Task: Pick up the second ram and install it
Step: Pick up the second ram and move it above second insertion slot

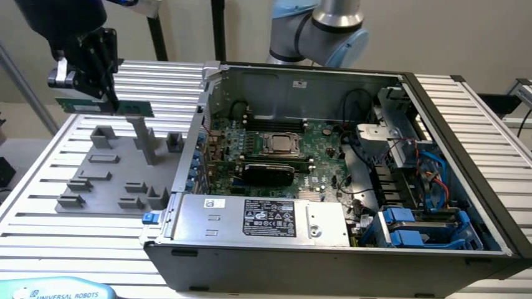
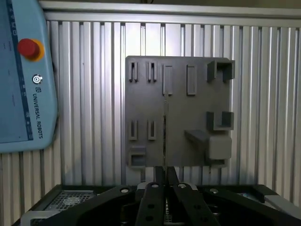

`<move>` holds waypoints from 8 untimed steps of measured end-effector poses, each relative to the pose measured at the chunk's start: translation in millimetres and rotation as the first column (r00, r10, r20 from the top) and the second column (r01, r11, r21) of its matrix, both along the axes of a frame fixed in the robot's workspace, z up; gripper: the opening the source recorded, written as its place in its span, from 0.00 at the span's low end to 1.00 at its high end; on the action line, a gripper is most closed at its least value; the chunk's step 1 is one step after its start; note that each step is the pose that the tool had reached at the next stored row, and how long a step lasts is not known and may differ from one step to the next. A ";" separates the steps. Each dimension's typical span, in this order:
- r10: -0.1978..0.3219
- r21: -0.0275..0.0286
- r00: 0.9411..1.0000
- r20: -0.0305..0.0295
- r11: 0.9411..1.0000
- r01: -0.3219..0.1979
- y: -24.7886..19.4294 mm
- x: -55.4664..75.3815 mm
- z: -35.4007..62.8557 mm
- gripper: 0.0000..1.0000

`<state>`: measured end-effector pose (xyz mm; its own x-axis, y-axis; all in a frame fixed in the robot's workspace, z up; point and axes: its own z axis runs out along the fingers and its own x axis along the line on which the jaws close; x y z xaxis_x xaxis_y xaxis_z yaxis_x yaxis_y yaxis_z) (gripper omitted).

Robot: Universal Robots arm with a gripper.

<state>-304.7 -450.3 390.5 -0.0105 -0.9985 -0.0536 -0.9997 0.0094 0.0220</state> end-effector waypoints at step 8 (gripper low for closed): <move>0.000 0.000 1.000 0.002 1.000 0.000 0.0 26.2 12.0 0.14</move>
<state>-278.5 -450.3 402.6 -0.0105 -0.9985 -0.0537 -0.9998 0.0094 0.0202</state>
